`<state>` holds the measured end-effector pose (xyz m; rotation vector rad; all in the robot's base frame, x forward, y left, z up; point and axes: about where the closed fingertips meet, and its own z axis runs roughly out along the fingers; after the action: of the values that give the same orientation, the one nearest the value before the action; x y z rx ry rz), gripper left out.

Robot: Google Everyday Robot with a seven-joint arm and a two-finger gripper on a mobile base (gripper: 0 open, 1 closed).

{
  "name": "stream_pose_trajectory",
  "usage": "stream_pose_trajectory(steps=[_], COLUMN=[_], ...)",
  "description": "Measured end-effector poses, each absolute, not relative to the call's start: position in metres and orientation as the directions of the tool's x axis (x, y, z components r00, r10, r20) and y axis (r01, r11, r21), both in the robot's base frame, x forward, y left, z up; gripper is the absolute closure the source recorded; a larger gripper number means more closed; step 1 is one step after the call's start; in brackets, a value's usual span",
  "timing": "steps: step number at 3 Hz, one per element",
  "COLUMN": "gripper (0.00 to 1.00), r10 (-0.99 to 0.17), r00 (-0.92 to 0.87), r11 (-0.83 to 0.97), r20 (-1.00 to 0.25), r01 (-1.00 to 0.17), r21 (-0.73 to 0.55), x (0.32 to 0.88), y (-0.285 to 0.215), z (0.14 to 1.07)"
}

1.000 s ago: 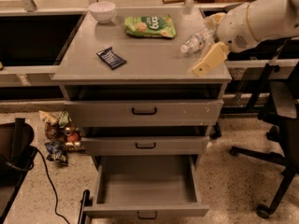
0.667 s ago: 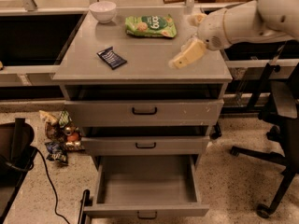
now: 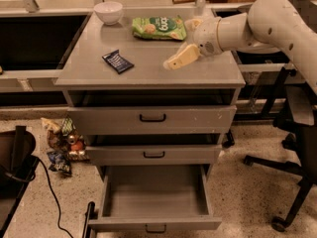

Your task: Place rxbar blueberry into bottom drawer

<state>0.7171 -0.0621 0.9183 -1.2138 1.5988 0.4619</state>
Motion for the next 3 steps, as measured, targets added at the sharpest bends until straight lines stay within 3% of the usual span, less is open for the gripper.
stream_pose_trajectory(steps=[1, 3], gripper=[0.00, 0.00], r10=[-0.419, -0.434], r00=[0.036, -0.011], r11=[0.437, 0.476], r20=[-0.907, -0.901], r01=[-0.868, -0.852], r21=[-0.236, -0.219], x=[0.741, 0.783], y=[-0.037, 0.037], z=[0.907, 0.889])
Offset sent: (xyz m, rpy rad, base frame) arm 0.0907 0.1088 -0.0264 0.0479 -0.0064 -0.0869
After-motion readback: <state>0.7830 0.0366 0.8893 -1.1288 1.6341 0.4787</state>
